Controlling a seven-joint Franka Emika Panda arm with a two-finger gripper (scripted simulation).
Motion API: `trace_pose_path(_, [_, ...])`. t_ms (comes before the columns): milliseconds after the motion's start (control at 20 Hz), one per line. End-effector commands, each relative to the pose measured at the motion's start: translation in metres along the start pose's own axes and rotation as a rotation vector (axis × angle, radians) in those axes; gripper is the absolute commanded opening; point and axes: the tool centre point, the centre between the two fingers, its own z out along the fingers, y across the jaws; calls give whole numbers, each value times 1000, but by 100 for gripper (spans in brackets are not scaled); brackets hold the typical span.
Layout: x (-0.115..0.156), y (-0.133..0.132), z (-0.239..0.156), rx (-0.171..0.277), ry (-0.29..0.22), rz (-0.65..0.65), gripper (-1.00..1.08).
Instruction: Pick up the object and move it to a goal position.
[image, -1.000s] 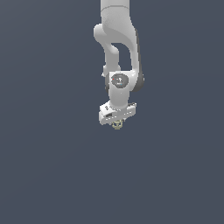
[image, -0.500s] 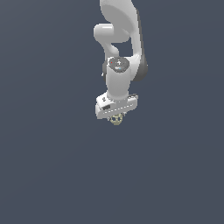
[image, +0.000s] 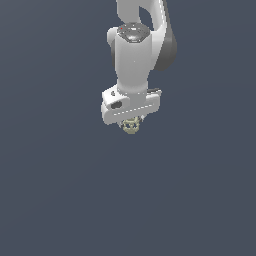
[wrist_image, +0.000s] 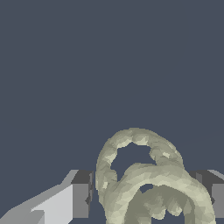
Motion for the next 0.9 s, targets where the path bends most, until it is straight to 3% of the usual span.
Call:
trace_pose_path(0, [4, 4, -25, 0, -1, 0, -100])
trace_pose_path(850, [34, 32, -172, 0, -1, 0, -100])
